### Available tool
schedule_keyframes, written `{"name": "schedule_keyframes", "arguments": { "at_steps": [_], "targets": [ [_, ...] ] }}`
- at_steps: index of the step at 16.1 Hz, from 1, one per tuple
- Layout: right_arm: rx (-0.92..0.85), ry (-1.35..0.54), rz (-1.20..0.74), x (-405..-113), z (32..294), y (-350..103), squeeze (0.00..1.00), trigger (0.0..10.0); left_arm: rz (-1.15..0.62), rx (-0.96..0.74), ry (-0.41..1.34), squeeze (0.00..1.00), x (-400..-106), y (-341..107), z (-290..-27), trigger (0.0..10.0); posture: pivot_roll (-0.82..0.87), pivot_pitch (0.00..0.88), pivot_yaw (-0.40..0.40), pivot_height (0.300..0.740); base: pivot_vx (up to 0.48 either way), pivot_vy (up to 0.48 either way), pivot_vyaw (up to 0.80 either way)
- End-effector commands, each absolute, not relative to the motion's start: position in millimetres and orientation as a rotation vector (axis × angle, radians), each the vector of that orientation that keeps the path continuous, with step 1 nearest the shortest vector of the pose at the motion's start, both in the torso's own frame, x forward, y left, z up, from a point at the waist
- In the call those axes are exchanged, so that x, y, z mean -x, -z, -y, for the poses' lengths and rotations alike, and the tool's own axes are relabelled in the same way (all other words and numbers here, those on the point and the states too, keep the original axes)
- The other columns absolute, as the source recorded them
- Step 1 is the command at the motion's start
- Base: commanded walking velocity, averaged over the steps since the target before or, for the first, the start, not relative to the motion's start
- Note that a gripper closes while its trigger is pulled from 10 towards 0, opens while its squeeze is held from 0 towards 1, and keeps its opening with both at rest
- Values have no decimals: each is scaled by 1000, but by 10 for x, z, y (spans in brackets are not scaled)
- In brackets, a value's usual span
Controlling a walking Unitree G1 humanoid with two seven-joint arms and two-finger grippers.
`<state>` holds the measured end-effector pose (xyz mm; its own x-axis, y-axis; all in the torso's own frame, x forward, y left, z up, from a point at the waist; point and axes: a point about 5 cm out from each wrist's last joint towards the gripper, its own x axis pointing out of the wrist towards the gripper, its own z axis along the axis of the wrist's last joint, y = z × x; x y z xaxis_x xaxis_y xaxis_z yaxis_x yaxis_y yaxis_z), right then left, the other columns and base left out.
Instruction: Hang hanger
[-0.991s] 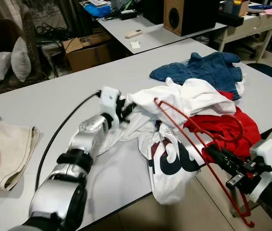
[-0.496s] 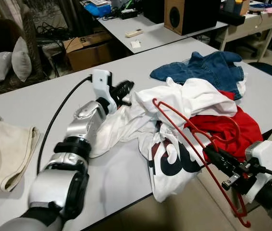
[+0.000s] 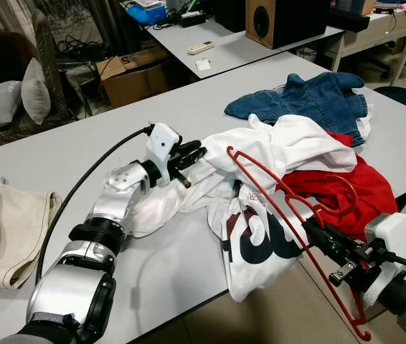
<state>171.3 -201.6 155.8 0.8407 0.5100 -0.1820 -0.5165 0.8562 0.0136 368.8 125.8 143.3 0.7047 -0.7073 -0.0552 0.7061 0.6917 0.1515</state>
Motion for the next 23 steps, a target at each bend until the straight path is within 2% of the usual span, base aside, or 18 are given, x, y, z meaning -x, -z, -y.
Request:
{"name": "schedule_keyframes", "arguments": {
  "at_steps": [1,6,7,10,13,14,15,19,23],
  "targets": [
    [34,-560,-171,-1698,1997,-1575,0,10000,-7,-161,765,1000,-3680,-1391,-1365,10000,-181,0,194,740,0,0,0],
    [31,-590,-200,-1676,2008,-1554,0,10000,-95,-95,731,1000,-3618,-1138,-1305,10000,-201,0,171,740,0,0,0],
    [35,-593,-194,-1697,2003,-1570,0,10000,-128,-119,696,0,-3626,-1092,-1293,10000,-208,0,168,740,0,0,0],
    [38,-622,-182,-1679,1944,-1622,0,10000,-162,-135,574,0,-3684,-1072,-1300,10000,-213,0,166,740,0,0,0],
    [32,-626,-191,-1665,1950,-1608,0,10000,-176,-71,590,0,-3689,-1067,-1218,10000,-205,0,158,740,0,0,0],
    [29,-629,-197,-1652,1944,-1592,0,10000,-162,-24,596,0,-3687,-1077,-1184,1529,-202,0,156,740,0,0,0],
    [28,-632,-206,-1647,1944,-1577,0,10000,-161,2,600,0,-3683,-1072,-1148,0,-197,0,154,740,0,0,0],
    [28,-635,-202,-1679,1921,-1575,0,10000,-199,1,566,0,-3684,-1028,-1108,0,-186,6,153,740,0,0,0],
    [14,-633,-198,-1631,1885,-1560,0,10000,-165,43,479,0,-3725,-1080,-1247,0,-188,0,148,740,0,0,0]
  ]
}}
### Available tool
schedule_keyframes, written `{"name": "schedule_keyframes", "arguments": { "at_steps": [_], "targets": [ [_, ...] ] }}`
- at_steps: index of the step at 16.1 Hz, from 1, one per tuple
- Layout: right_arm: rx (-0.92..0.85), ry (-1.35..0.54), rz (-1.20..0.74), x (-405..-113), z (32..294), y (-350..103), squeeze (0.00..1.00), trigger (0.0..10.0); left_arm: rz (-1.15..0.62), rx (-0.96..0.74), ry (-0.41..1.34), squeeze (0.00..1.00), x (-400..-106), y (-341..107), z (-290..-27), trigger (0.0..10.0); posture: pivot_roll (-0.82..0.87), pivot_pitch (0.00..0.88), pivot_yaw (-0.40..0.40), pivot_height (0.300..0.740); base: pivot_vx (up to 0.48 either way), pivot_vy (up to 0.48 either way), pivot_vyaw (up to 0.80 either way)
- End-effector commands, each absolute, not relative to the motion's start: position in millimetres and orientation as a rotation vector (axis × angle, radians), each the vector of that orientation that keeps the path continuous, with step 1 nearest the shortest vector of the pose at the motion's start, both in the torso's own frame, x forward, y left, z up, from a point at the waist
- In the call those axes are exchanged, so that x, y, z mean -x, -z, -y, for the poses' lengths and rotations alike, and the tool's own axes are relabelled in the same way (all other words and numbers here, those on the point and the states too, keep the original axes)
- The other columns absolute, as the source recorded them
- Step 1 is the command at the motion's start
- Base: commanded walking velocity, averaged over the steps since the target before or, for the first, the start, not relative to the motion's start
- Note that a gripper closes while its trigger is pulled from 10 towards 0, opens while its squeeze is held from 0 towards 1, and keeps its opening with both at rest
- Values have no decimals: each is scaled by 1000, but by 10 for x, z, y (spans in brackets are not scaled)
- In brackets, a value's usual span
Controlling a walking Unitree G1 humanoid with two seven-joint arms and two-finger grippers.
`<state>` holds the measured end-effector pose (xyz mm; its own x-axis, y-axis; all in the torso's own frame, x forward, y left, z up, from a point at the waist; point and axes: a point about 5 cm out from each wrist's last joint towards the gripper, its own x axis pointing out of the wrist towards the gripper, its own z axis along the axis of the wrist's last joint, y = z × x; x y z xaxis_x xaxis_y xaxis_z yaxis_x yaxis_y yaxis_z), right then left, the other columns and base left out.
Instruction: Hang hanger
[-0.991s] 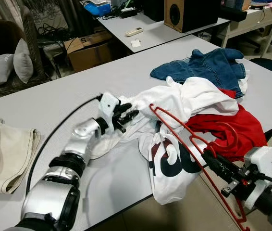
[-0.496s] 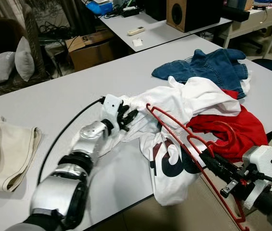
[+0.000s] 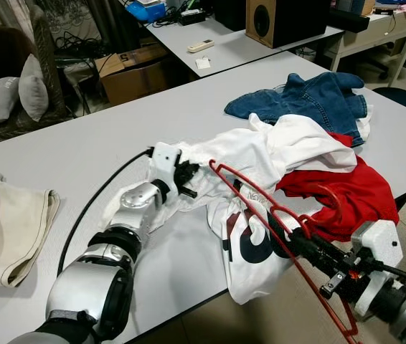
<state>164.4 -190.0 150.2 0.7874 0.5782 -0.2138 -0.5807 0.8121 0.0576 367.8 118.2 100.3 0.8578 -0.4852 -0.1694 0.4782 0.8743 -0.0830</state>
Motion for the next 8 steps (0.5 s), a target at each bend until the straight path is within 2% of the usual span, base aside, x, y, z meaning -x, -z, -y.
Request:
{"name": "schedule_keyframes", "arguments": {
  "at_steps": [1,2,4,6,7,8],
  "targets": [
    [19,-636,-203,-1631,1901,-1550,0,10000,-137,81,456,0,-3755,-1142,-1276,0,-190,0,151,740,0,0,0],
    [20,-653,-207,-1641,1887,-1548,0,10000,-83,134,445,0,-3809,-1276,-1314,0,-189,0,160,740,0,0,0],
    [21,-671,-205,-1636,1870,-1554,0,10000,-24,135,445,0,-3865,-1429,-1327,0,-195,0,171,740,0,0,0],
    [24,-663,-195,-1660,1818,-1532,0,10000,104,117,519,0,-3987,-1882,-1348,0,-196,0,200,740,0,0,0],
    [24,-665,-195,-1669,1801,-1522,0,10000,145,113,544,0,-4013,-2028,-1350,0,-194,0,201,740,0,0,0],
    [29,-669,-202,-1710,1772,-1482,0,10000,237,79,606,0,-4048,-2377,-1369,0,-167,0,189,740,0,0,0]
  ]
}}
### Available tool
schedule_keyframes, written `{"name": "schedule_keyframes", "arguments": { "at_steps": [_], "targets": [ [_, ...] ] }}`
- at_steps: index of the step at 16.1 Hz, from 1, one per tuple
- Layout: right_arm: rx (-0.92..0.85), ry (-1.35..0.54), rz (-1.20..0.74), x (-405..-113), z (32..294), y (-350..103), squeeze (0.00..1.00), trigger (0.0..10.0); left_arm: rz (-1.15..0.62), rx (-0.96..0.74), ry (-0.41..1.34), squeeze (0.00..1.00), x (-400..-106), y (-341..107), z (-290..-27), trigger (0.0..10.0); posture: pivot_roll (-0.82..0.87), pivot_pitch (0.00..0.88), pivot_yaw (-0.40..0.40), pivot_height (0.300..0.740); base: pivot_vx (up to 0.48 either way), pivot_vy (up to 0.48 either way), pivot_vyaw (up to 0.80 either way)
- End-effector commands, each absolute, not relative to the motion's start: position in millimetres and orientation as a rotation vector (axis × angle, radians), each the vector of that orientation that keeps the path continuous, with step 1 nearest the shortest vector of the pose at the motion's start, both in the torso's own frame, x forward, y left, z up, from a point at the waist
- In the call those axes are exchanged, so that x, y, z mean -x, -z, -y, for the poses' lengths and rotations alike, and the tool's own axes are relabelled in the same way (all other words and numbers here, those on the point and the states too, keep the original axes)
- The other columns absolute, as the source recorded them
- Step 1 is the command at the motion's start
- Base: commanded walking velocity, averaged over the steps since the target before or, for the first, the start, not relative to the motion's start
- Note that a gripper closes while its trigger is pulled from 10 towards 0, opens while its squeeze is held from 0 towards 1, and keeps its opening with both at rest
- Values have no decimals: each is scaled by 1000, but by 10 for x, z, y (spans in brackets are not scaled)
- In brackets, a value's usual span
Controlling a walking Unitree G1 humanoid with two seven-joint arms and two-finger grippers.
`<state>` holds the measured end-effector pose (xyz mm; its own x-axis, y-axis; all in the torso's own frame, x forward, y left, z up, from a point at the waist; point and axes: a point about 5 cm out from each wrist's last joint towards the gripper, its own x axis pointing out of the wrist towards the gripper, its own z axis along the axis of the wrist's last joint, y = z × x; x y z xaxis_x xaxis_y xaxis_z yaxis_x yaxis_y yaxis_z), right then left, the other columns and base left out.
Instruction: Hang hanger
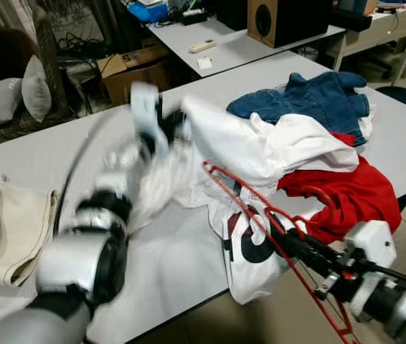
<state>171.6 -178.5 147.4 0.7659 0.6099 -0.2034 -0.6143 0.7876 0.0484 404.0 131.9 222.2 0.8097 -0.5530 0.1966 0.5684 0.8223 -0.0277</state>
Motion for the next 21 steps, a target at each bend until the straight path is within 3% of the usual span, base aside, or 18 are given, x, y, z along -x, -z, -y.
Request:
{"name": "schedule_keyframes", "arguments": {
  "at_steps": [1,3,5,8,11,14,18,21],
  "targets": [
    [31,-661,-226,-1762,1762,-1418,0,10000,302,45,629,0,-4060,-2650,-1411,0,-154,0,179,740,0,0,0],
    [62,-651,-259,-1829,1748,-1343,0,10000,387,31,630,0,-4048,-2939,-1493,0,-129,0,161,740,0,0,0],
    [67,-596,-233,-2010,1771,-1328,0,10000,571,7,668,0,-3912,-3544,-1624,0,-96,0,145,740,0,0,0],
    [70,-487,-164,-2242,1825,-1357,0,10000,625,-51,744,0,-3762,-3800,-1691,0,-65,0,131,740,0,0,0],
    [68,-431,-89,-2463,1870,-1431,0,10000,636,-56,790,0,-3647,-3867,-1703,0,-34,0,112,740,0,0,0],
    [58,-490,-35,-2694,1849,-1522,0,10000,643,-7,892,0,-3448,-3915,-1777,0,-8,0,85,740,0,0,0],
    [35,-424,47,-2920,1878,-1660,0,10000,583,2,888,0,-3375,-3770,-1907,0,4,0,68,740,0,0,0],
    [-112,-364,331,-3083,1961,-2189,0,10000,465,-27,792,0,-3303,-3483,-2152,0,10,0,53,740,0,0,0]
  ]
}}
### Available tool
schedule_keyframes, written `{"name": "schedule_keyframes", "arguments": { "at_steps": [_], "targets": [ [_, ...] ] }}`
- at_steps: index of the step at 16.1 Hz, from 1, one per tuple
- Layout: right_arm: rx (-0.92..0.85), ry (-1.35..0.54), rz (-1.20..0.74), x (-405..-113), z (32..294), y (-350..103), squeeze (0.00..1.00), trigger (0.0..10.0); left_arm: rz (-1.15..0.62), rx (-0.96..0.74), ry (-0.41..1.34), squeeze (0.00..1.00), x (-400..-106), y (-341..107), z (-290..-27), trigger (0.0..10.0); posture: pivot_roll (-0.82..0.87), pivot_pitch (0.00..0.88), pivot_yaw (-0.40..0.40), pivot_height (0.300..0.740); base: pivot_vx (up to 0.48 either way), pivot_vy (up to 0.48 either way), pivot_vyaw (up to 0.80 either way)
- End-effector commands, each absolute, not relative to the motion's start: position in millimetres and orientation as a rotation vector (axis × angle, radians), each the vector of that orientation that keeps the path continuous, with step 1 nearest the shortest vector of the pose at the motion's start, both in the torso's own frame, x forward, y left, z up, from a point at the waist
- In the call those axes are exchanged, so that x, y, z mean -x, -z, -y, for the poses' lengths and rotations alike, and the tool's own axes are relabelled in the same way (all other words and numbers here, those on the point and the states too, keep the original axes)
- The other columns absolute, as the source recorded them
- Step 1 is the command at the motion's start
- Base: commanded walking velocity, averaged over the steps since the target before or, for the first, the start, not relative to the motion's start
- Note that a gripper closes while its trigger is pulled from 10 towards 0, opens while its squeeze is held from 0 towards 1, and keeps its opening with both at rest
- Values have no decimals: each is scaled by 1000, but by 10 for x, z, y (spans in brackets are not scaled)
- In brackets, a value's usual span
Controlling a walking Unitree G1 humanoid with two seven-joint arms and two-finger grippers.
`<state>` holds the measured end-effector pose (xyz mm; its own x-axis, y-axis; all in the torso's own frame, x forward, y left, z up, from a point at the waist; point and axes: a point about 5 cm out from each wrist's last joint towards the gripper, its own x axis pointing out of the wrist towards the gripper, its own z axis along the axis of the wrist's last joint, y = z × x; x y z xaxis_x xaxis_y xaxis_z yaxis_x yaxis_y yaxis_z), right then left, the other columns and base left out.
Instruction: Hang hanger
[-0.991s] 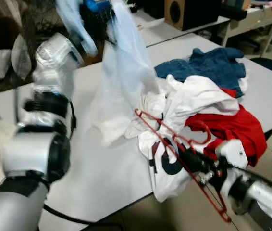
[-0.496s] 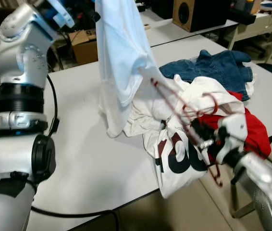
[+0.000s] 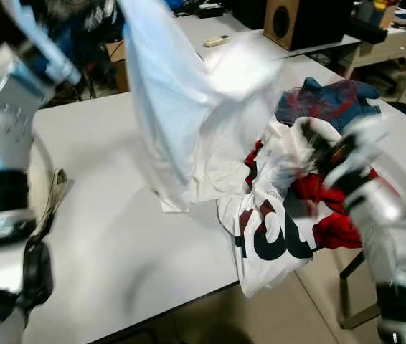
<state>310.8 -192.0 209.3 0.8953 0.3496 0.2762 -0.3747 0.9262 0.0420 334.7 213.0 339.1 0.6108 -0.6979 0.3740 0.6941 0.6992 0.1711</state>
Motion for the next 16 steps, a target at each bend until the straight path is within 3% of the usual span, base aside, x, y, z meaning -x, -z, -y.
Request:
{"name": "schedule_keyframes", "arguments": {
  "at_steps": [1,3,5,7,10,16],
  "targets": [
    [-143,-382,399,-3074,1965,-2342,0,10000,430,-32,736,0,-3312,-3393,-2259,0,9,0,53,740,0,0,0],
    [-152,-417,459,-3040,1950,-2484,0,10000,381,-50,636,0,-3340,-3271,-2406,0,4,0,56,740,0,0,0],
    [-128,-503,520,-2923,1873,-2659,0,10000,329,-78,354,0,-3416,-3117,-2731,0,-9,0,59,740,0,0,0],
    [-119,-528,581,-2830,1863,-2813,0,10000,393,-86,97,0,-3425,-3194,-3011,0,-22,0,65,740,0,0,0],
    [-129,-499,700,-2750,1945,-3110,0,10000,503,-101,-134,0,-3359,-3363,-3306,0,-31,0,76,740,0,0,0],
    [-119,-500,596,-2745,1972,-2882,0,10000,554,-121,-9,0,-3417,-3352,-3107,0,-25,0,71,740,0,0,0]
  ]
}}
